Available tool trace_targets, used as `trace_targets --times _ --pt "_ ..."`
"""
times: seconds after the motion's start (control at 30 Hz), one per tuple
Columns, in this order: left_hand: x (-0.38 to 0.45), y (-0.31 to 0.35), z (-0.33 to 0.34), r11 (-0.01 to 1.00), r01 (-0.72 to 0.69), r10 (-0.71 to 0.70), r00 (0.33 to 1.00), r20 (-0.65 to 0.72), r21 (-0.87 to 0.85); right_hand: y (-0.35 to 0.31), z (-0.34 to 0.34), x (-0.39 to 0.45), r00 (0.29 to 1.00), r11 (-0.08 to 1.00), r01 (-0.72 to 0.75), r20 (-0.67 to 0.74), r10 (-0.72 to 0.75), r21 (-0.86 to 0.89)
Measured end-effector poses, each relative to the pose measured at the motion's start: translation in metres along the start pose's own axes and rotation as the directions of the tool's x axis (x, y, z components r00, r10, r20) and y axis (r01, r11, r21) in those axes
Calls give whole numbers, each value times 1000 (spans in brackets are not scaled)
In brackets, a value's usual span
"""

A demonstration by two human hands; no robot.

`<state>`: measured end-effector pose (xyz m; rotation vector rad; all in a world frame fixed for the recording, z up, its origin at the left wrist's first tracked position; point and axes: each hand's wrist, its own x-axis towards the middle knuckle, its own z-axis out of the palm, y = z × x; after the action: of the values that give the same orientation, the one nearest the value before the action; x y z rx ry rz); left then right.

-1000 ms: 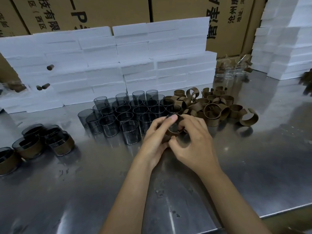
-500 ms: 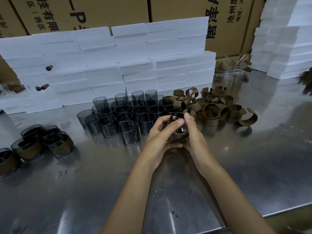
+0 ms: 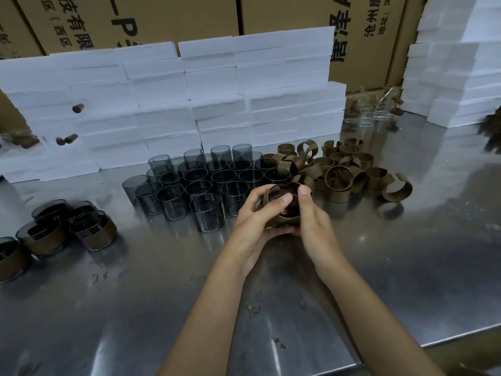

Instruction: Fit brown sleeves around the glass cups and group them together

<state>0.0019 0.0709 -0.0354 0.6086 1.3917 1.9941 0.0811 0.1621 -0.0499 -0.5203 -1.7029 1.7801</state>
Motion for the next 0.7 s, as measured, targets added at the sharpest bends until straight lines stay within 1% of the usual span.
trace_targets --times 0.23,0.3,0.4,0.43,0.53,0.6,0.7 --pt "1 0 1 999 40 -40 999 -2 -31 1 0 2 999 998 -38 32 36 46" --pt "0 0 1 998 45 -45 999 -8 -37 2 0 5 998 997 -54 20 53 59" --pt "-2 0 3 997 41 -40 999 5 -72 3 -3 11 985 969 -125 -90 147 213" --pt "-2 0 4 996 37 -37 999 10 -77 3 -5 11 980 960 -137 -106 167 242" --pt "-3 1 7 998 25 -26 1000 -17 -61 3 -4 10 982 954 -132 -98 164 270" --pt "-4 2 8 999 25 -26 999 -28 -38 1 -2 9 981 938 -139 -83 173 319" --pt "-4 3 7 999 34 -34 999 -15 10 -2 -3 8 974 917 -139 -116 195 374"
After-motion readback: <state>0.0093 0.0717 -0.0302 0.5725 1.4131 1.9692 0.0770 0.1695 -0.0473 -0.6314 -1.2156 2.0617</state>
